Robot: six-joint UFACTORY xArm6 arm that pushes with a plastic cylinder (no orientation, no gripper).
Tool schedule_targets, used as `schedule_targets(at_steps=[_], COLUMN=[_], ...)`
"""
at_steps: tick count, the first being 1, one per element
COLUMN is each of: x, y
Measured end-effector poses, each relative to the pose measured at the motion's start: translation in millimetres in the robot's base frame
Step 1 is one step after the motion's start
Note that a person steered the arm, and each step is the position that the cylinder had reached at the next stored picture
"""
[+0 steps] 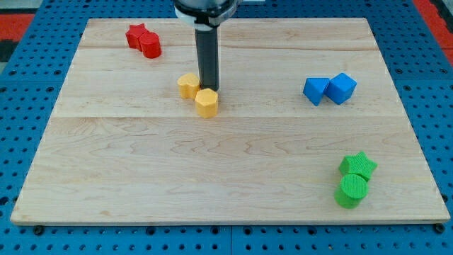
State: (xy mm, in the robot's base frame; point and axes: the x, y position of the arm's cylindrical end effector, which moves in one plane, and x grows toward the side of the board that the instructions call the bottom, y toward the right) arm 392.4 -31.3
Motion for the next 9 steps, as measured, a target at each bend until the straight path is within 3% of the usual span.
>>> schedule_targets(at_steps=[1,2,4,6,7,8,9], x=[12.0,53.4,110.6,157.0,162.1,155.5,134.5], y=[15.3,11.5,-101.8,-99.4,-145.3,-138.3,-89.1])
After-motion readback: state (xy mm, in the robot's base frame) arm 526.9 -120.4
